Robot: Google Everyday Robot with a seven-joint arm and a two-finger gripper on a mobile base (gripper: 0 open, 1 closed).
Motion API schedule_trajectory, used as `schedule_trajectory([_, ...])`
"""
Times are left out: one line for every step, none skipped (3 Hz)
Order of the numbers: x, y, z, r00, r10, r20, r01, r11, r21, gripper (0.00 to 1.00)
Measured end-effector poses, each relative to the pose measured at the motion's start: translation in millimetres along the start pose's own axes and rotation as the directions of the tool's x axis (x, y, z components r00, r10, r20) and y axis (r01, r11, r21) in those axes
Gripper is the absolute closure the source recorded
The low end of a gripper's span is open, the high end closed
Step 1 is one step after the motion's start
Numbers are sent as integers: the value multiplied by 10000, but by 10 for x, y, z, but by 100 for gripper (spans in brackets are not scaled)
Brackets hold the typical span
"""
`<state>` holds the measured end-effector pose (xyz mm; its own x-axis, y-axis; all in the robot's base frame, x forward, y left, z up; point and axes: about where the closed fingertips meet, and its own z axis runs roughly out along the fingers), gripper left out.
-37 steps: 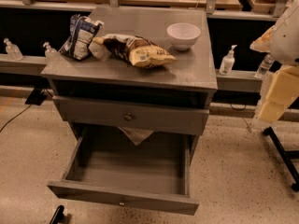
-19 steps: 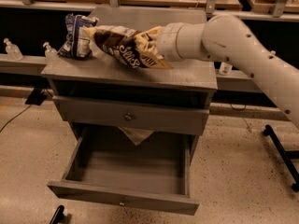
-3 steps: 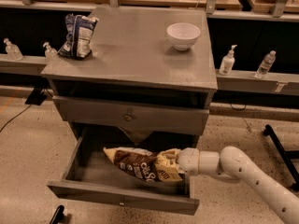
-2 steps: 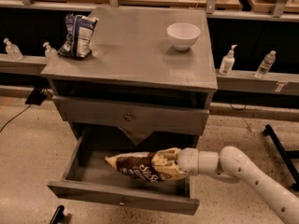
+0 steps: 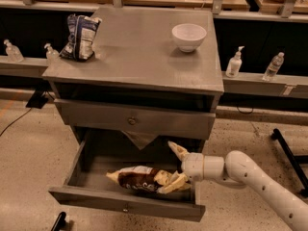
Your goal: Place brown chip bag into middle drawer
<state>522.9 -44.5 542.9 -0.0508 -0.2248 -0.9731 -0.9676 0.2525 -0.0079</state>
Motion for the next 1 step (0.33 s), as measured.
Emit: schedule_trajectory([0,0,1,10000,0,0,0,10000,-1,0])
